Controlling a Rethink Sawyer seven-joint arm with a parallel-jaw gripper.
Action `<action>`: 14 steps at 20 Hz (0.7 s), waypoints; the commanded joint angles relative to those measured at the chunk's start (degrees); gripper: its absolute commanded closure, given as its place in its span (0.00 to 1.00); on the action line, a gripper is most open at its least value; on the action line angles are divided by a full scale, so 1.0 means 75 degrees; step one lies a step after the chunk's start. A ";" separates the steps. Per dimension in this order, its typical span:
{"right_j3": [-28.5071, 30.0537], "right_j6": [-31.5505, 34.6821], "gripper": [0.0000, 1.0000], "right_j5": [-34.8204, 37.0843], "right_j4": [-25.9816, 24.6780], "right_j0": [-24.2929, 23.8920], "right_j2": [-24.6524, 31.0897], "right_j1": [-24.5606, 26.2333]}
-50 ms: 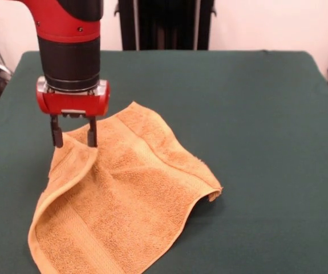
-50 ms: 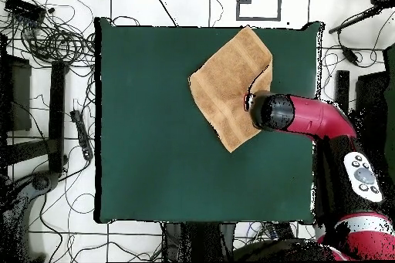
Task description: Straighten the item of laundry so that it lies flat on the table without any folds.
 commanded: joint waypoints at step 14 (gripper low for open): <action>0.0119 -0.0098 0.00 -0.0818 -0.0672 0.0084 0.0338 0.1386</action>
